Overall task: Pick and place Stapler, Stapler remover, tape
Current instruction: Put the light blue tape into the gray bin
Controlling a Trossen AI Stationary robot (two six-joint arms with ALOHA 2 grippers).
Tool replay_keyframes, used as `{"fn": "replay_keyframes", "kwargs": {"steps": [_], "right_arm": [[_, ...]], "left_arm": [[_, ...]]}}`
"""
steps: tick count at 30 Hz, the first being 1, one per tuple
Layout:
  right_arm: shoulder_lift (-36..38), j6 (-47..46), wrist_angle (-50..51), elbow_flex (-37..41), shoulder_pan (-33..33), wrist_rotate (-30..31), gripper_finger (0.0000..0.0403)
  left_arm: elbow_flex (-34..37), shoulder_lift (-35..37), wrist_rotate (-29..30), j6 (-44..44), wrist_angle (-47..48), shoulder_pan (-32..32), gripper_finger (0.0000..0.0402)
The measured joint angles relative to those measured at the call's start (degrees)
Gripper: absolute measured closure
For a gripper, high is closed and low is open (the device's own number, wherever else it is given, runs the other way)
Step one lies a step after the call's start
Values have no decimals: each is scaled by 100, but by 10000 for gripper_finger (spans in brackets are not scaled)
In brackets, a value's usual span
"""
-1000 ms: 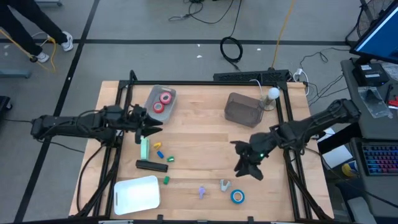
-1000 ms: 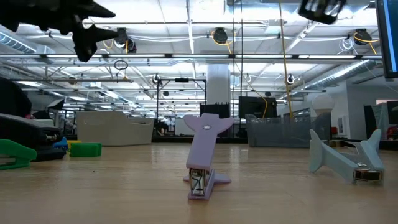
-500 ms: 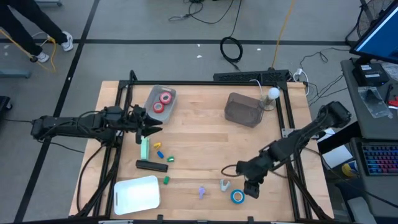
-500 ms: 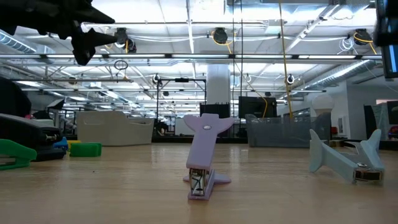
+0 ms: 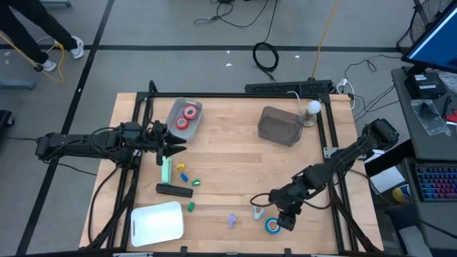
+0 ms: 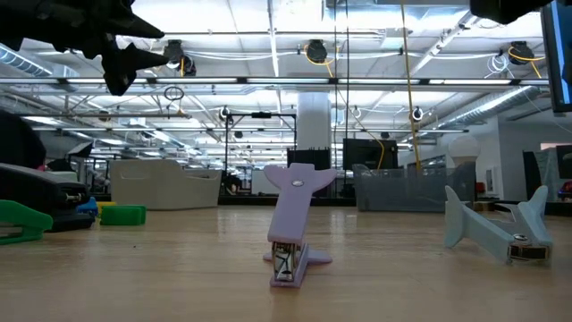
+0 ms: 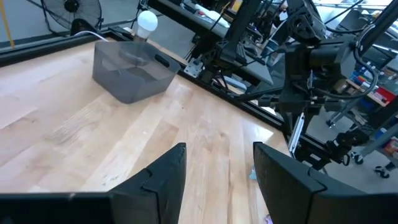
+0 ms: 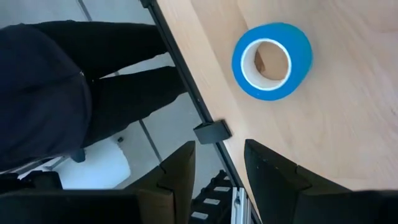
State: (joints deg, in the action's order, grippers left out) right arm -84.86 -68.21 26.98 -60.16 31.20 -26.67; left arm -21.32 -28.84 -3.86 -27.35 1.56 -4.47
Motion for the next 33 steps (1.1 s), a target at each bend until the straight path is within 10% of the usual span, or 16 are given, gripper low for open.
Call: {"fn": "replay_keyframes", "kwargs": {"steps": [33], "right_arm": [[-13,-349,-302,2,14,1151,143]], "left_arm": [[-4,0,-72,10,0,0,213]]}}
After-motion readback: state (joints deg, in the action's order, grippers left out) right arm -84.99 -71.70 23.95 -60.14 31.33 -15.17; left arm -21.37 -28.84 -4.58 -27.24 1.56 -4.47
